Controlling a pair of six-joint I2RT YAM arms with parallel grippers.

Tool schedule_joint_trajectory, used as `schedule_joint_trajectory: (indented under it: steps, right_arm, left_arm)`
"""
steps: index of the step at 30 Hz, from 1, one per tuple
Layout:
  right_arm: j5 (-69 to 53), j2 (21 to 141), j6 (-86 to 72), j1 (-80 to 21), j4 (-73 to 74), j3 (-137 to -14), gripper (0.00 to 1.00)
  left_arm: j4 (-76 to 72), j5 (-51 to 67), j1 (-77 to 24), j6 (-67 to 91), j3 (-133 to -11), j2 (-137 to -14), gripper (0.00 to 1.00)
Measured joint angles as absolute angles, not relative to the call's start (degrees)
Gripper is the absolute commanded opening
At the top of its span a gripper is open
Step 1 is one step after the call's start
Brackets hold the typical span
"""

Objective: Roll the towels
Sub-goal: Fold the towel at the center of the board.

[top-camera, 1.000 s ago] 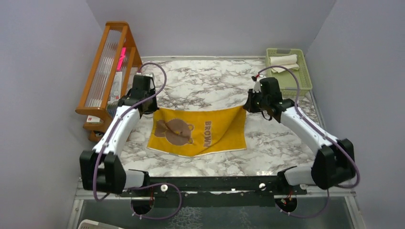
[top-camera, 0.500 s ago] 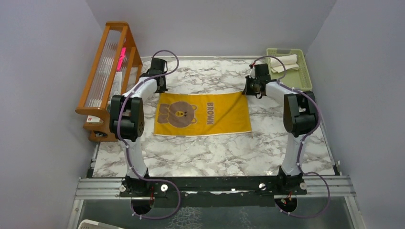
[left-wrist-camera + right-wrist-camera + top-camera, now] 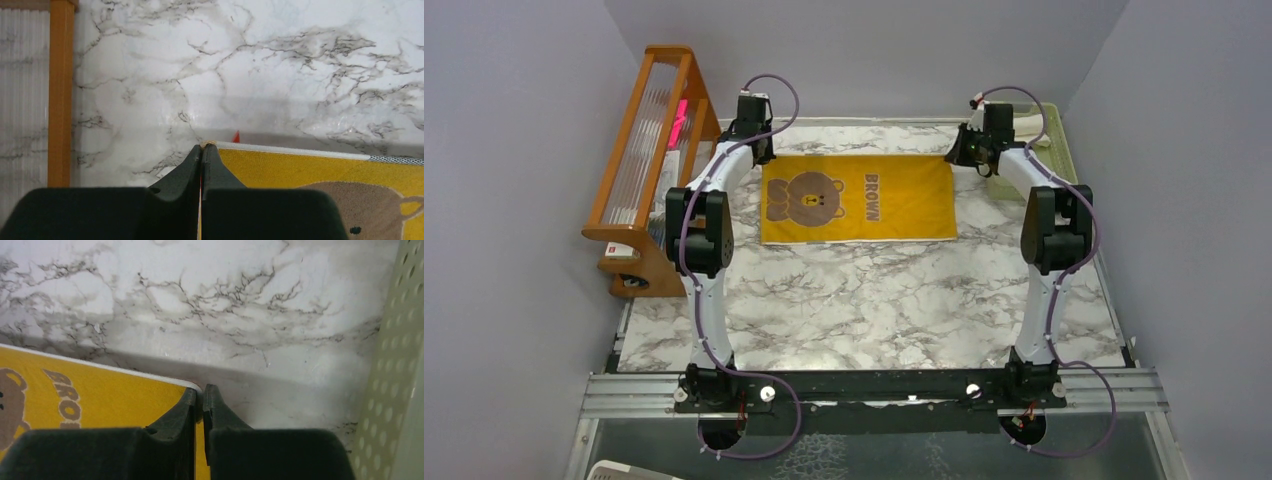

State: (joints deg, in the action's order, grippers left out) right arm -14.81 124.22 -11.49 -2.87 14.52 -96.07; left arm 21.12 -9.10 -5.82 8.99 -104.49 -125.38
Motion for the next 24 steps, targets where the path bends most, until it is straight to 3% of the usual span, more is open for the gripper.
schedule_joint_trajectory:
  steps: [9, 18, 24]
  right_arm:
    - [-15.5, 124.6, -10.6, -2.7, 16.2, -98.6, 0.01]
    - [-16.4, 111.9, -16.1, -2.7, 12.1, -73.8, 0.01]
    - [-16.7, 105.3, -19.1, -2.7, 9.0, -64.2, 0.01]
  left_arm:
    - [16.8, -7.9, -5.5, 7.2, -102.8, -124.5, 0.0]
    - [11.7, -7.2, -5.5, 10.6, -82.2, -113.4, 0.0]
    - [9.6, -7.3, -5.5, 13.8, -73.8, -108.0, 0.0]
